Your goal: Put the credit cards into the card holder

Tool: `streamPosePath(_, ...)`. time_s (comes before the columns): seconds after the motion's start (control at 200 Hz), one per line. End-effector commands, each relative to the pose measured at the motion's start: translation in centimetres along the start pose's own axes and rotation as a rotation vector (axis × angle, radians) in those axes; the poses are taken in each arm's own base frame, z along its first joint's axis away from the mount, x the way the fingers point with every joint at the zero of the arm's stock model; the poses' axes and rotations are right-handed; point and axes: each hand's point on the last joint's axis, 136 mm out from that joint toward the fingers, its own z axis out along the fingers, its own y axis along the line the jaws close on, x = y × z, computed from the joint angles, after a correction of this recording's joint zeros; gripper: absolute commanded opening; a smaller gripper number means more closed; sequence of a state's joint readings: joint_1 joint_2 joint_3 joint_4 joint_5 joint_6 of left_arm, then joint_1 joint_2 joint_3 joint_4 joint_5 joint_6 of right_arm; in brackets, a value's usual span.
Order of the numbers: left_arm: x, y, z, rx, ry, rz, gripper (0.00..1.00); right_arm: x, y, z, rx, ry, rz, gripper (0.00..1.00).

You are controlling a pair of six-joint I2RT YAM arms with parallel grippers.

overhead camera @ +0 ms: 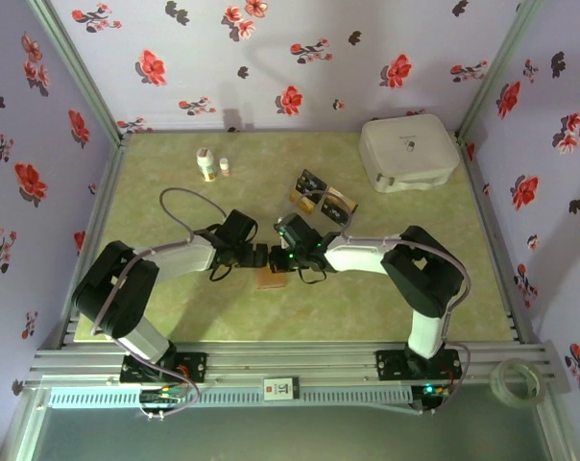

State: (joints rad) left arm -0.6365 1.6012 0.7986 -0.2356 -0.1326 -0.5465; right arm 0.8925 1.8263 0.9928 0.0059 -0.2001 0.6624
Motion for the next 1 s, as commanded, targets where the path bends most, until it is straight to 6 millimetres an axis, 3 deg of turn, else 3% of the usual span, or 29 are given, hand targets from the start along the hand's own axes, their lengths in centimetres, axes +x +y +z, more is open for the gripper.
streamPosePath(0.0, 2.2, 2.2, 0.7, -0.066, 0.065, -0.022, 1.00, 4.7, -3.1, 1.2, 0.115, 0.123, -0.009, 0.00)
streamPosePath(0.26, 4.0, 2.8, 1.9, -0.076, 0.102, -0.037, 1.00, 6.7, -4.4, 1.5, 0.197, 0.146, -0.060, 0.00)
streamPosePath(0.53, 4.3, 2.9, 2.0, -0.078, 0.105, -0.046, 1.00, 9.4, -5.3, 2.1, 0.233, 0.151, -0.065, 0.00)
streamPosePath(0.995, -0.2, 3.0, -1.9, -0.029, 0.006, -0.077, 1.00, 8.8, -4.3, 2.2, 0.198, 0.133, -0.049, 0.00)
